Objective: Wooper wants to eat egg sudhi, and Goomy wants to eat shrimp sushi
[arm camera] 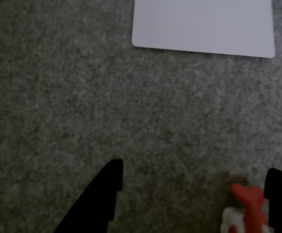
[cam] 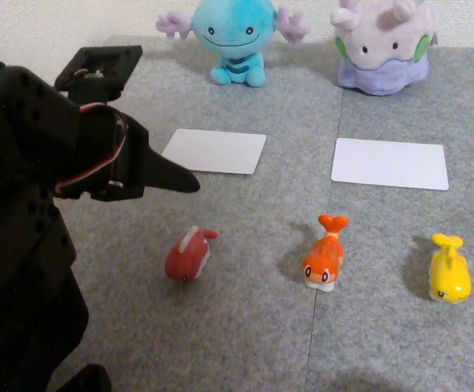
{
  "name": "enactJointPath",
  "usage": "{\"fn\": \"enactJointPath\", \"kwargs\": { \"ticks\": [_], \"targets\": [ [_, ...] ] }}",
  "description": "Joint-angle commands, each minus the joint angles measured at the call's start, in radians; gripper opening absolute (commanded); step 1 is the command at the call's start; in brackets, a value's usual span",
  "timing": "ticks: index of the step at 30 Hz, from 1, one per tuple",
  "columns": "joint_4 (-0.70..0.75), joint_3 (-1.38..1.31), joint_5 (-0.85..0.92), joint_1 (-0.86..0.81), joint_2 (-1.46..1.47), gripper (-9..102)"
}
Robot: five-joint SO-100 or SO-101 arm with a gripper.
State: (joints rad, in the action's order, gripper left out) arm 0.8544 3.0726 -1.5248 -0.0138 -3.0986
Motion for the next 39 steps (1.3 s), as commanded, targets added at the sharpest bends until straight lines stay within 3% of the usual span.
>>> {"fn": "enactJointPath", "kwargs": {
  "ticks": [1,7,14,20,26,31,39],
  "targets": [
    [-0.038,-0.012,0.008,-0.012,-0.005,34],
    [-0.032,-0.086,0.046,-0.034,0.012,34],
    [0.155,-0.502,0.092,-0.144,0.075,34],
    [0.333,-0.844,0.156,-0.253,0.42,34],
    [0.535,-1.019,0.314,-0.46,0.857,34],
    [0.511,-1.048,0.486,-0.644,1.095,34],
    [0.296,-1.109,0.681,-0.907,1.239,34]
  ]
}}
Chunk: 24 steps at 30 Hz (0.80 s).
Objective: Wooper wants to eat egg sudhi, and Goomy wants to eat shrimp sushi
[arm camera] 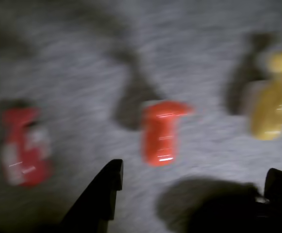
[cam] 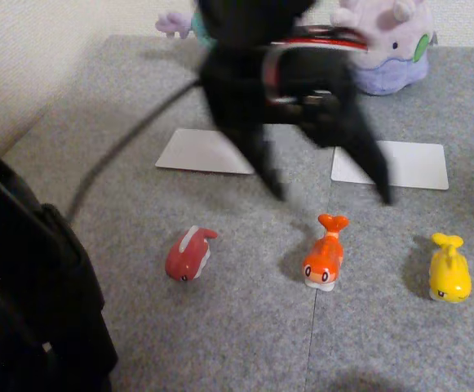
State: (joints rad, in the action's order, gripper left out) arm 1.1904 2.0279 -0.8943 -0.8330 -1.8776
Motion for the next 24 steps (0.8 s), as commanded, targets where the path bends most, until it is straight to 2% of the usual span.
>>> {"fn": "enactJointPath", "kwargs": {
  "ticks": [1,8,17,24],
  "targets": [
    [-0.038,-0.092,0.072,-0.112,0.041,34],
    [0.049,-0.322,0.11,-0.155,0.348,34],
    [0.054,-0.581,0.112,-0.184,0.67,34],
    [0.054,-0.66,0.133,-0.204,0.804,34]
  ]
}}
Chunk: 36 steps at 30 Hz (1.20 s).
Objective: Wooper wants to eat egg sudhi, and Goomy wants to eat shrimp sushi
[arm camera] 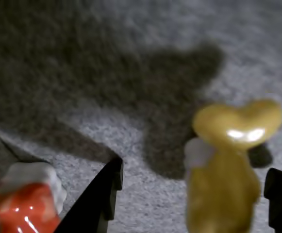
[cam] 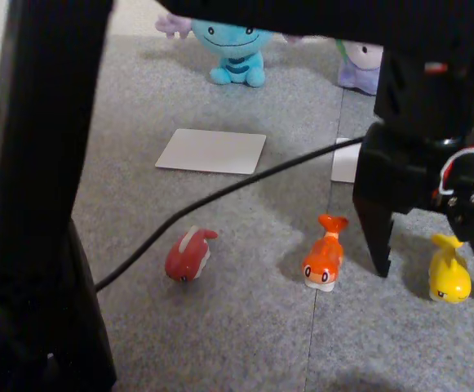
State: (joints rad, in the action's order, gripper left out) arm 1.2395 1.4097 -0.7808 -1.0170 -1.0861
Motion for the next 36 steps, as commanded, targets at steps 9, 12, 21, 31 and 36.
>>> {"fn": "enactJointPath", "kwargs": {
  "ticks": [9,12,21,31,36],
  "targets": [
    [0.003,-0.043,0.014,-0.029,0.025,11],
    [0.011,-0.043,0.006,-0.028,0.023,7],
    [0.247,-0.236,-0.224,0.1,-0.14,7],
    [0.42,-0.425,-0.541,0.568,-0.152,7],
    [0.402,-0.425,-0.699,0.782,-0.121,7]
  ]
}}
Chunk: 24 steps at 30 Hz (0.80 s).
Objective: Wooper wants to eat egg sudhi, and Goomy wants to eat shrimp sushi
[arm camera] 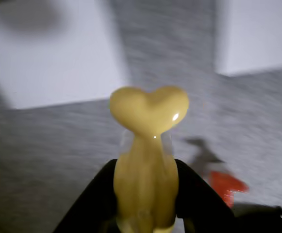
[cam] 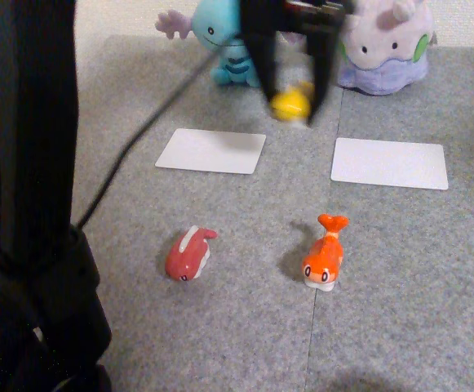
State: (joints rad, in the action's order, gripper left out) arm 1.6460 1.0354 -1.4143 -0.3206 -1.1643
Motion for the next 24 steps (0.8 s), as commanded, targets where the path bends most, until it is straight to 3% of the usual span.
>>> {"fn": "enactJointPath", "kwargs": {
  "ticks": [1,16,24],
  "targets": [
    [-0.005,-0.051,-0.086,0.117,-0.025,7],
    [-0.213,-0.052,-0.109,0.164,0.299,7],
    [-0.21,-0.064,-0.081,0.173,0.339,35]
  ]
}}
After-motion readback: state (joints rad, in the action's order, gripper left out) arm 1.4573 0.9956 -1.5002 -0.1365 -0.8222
